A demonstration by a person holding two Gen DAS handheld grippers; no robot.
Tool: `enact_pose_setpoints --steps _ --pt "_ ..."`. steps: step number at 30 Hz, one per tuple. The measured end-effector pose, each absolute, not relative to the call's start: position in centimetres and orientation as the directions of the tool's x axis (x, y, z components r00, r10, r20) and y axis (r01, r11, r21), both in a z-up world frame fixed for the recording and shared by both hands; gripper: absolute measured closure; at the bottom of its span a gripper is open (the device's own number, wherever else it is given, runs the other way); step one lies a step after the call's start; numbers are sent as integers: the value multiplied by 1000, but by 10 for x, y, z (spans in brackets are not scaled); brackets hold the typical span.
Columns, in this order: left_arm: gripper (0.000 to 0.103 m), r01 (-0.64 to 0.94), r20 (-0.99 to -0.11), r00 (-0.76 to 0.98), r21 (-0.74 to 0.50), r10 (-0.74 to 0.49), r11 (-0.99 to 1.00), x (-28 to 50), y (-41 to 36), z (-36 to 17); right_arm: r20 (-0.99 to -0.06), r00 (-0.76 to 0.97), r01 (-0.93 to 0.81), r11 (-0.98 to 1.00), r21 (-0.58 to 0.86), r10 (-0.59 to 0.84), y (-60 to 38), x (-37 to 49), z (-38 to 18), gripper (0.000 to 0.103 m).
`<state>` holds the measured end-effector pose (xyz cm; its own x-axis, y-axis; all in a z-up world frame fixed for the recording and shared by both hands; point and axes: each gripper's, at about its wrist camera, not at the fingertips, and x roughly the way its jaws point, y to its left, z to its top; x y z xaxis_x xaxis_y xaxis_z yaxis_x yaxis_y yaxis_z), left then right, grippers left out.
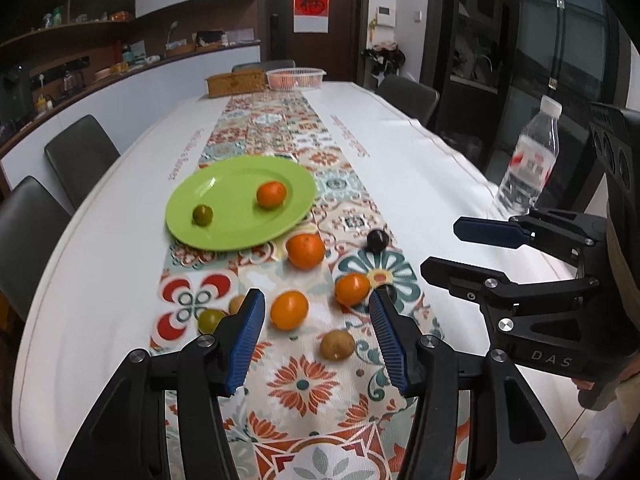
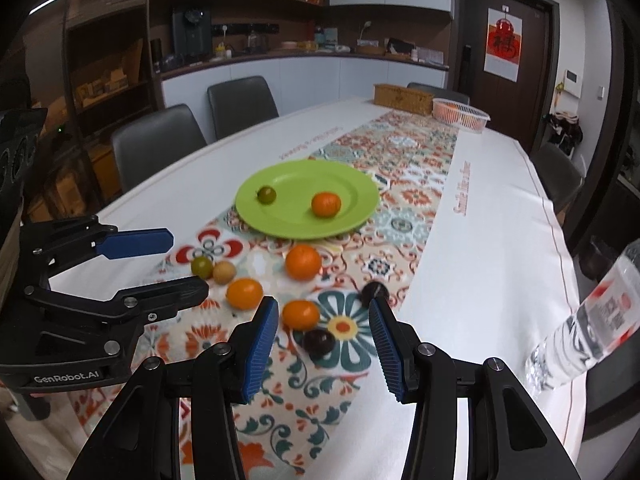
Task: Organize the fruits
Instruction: 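Move both open tools back toward the remaining fruits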
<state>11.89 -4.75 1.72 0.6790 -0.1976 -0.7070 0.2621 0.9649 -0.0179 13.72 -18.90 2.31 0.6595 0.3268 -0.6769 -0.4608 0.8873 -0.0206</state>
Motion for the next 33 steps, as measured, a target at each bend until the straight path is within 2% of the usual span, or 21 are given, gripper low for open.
enact_pose_setpoints --steps 13,33 --pt "49 305 -744 627 -35 -228 952 117 -55 -28 -722 619 -495 867 -55 308 -190 134 -13 55" --pt "50 304 -788 562 -88 -253 949 139 -54 -59 -783 529 -510 860 14 327 -181 163 -50 55"
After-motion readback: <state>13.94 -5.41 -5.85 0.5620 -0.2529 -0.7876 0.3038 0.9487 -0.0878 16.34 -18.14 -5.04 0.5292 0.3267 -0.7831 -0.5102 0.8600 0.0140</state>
